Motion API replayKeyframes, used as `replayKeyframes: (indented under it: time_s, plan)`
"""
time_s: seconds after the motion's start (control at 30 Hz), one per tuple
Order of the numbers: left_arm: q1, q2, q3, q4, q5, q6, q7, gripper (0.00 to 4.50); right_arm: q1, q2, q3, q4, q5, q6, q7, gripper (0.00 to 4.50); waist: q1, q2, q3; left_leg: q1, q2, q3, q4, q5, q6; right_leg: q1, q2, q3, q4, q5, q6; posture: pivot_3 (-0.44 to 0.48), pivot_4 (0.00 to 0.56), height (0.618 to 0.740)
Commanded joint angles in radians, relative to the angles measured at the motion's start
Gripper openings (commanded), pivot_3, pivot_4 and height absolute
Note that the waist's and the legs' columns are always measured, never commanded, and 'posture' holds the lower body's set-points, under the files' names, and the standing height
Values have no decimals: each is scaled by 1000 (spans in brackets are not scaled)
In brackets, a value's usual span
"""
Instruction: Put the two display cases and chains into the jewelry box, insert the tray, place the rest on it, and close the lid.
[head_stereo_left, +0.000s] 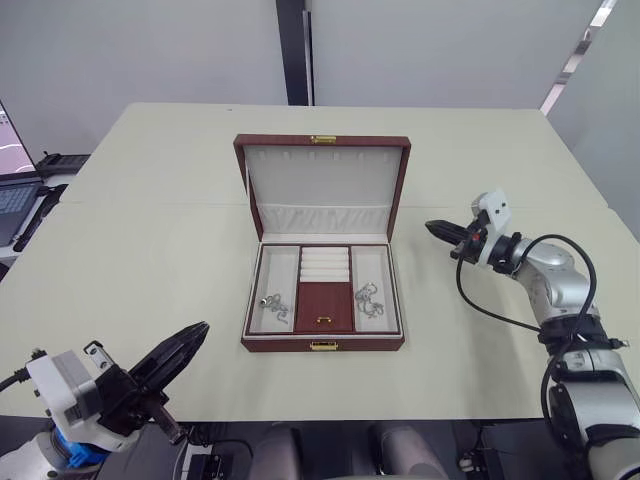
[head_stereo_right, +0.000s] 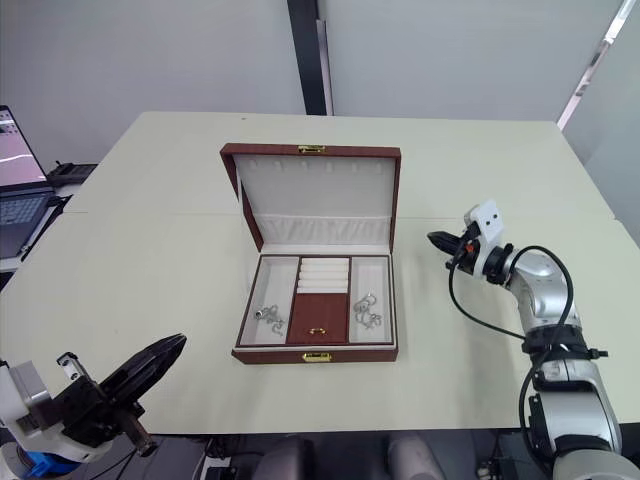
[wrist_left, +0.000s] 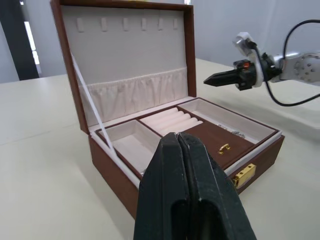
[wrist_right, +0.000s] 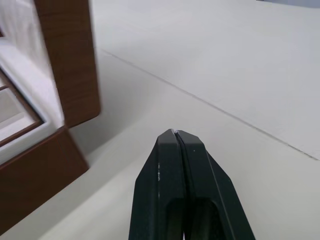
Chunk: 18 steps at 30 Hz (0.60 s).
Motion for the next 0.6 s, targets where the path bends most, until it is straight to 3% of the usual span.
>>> replayKeyframes:
  time_s: [0.03, 0.27, 0.6]
  plan:
    - [78, -29, -2, -56, 3, -64, -21, 0, -149, 25, -6, 193, -45, -133, -12, 28, -13, 0, 0, 0, 0, 0, 0, 0, 0, 0, 0, 0, 0, 0, 0, 0, 150, 740]
    - [154, -75, -30, -106, 24, -125, 7, 0, -354, 86, -13, 488, -102, -266, -29, 28, -26, 1, 1, 0, 0, 0, 0, 0, 0, 0, 0, 1, 0, 0, 0, 0, 150, 740]
    - [178, -90, -52, -118, 33, -186, 40, 0, -471, 159, -50, 613, -124, -311, -38, 28, -32, 2, 1, 0, 0, 0, 0, 0, 0, 0, 0, 0, 1, 0, 0, 0, 150, 740]
